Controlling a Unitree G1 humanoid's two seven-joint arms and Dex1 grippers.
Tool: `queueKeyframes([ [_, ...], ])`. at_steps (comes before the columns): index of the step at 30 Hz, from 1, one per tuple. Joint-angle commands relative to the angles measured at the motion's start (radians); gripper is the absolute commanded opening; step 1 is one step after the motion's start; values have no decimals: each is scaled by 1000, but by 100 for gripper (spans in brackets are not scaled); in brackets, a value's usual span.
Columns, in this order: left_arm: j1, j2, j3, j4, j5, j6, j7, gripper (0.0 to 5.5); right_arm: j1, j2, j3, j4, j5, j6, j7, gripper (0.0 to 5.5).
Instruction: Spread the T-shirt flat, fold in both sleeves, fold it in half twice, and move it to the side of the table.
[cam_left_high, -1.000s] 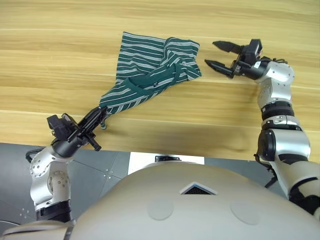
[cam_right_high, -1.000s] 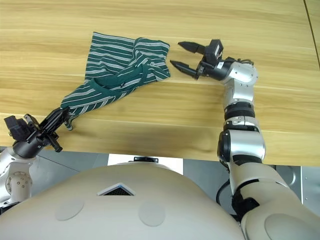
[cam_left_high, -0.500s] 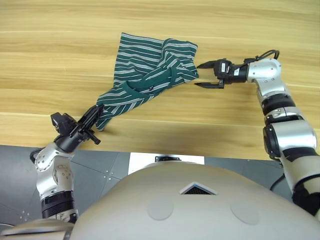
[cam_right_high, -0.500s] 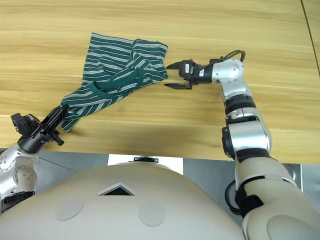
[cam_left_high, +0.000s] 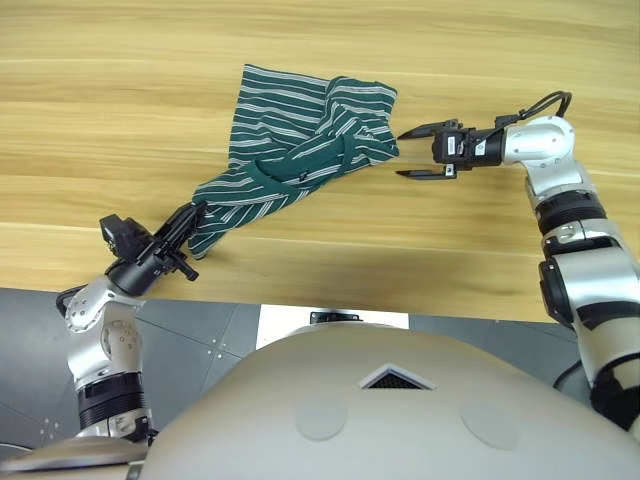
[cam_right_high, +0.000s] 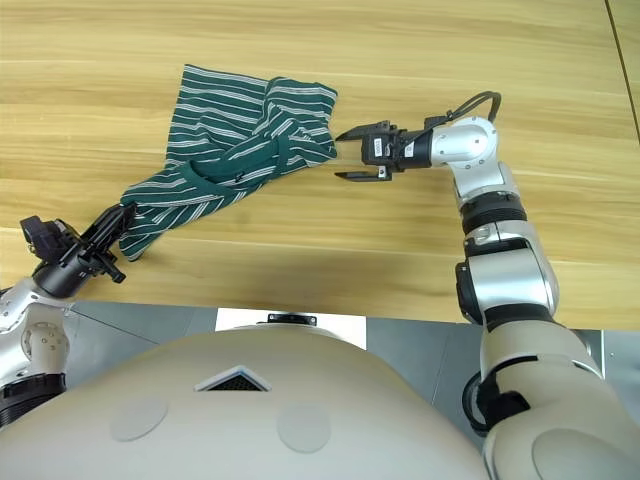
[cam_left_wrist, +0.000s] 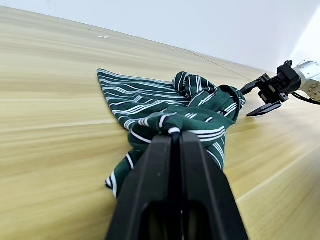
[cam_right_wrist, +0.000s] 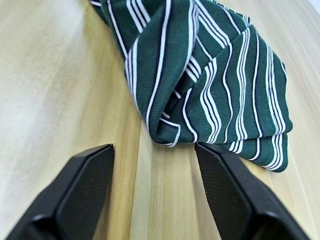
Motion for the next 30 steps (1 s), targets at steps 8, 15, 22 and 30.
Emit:
queueKeyframes([
  [8,-24,24,-2,-26,-3,31,13,2,-7,16,33,-33,-26,16,-56,305],
  [15,-24,25,-6,-31,-1,34,10,0,-39,39,49,2,-47,9,-105,285],
  [22,-31,28,-8,-28,0,36,8,0,-45,43,63,15,-52,10,-110,181],
  [30,-37,27,-9,-23,-1,34,5,0,-56,45,68,28,-70,12,-114,41],
])
